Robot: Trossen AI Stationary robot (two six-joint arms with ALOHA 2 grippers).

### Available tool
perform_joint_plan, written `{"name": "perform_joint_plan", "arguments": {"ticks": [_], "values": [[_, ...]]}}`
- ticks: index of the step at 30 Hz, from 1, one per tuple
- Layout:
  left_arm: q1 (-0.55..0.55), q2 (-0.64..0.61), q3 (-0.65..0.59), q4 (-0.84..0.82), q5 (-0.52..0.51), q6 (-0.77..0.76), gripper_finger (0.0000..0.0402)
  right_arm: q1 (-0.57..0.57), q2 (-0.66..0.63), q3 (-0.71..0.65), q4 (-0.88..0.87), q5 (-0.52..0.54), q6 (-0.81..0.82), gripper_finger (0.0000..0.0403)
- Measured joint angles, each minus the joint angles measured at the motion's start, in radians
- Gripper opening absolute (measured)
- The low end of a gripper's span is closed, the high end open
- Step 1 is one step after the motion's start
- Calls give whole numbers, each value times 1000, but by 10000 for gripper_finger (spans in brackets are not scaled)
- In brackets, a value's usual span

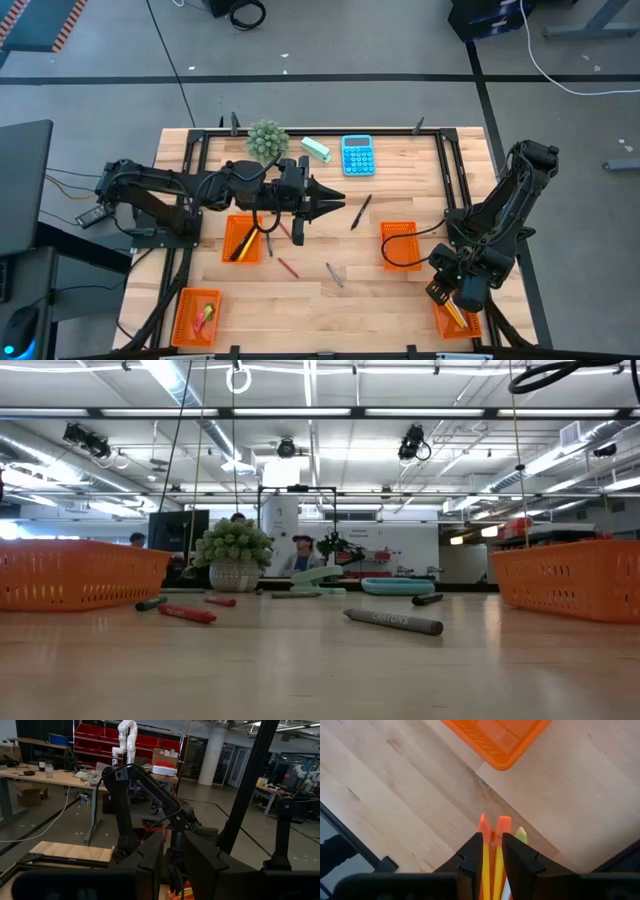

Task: Sort crayons/erasers/pens/pencils in bins
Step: Put the black pen into the top left orange basket

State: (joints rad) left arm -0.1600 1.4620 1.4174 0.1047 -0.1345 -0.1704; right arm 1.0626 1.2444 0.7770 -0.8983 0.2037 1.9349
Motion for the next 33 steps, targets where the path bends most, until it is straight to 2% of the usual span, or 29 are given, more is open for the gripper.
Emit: {"name": "perform_joint_plan", "arguments": {"ticks": [11,22,27,33], "values": [[0,0,0,0,0,0,91,0,-3,85,1,-3,7,82],[0,0,0,0,0,0,85,-10,-17,85,-12,-80,-31,157],[0,0,0,20,0,-10,92,-95,-72,86,-17,12,-54,177],[0,-1,0,31,0,-64,92,-272,-125,87,-10,158,-135,176]]}}
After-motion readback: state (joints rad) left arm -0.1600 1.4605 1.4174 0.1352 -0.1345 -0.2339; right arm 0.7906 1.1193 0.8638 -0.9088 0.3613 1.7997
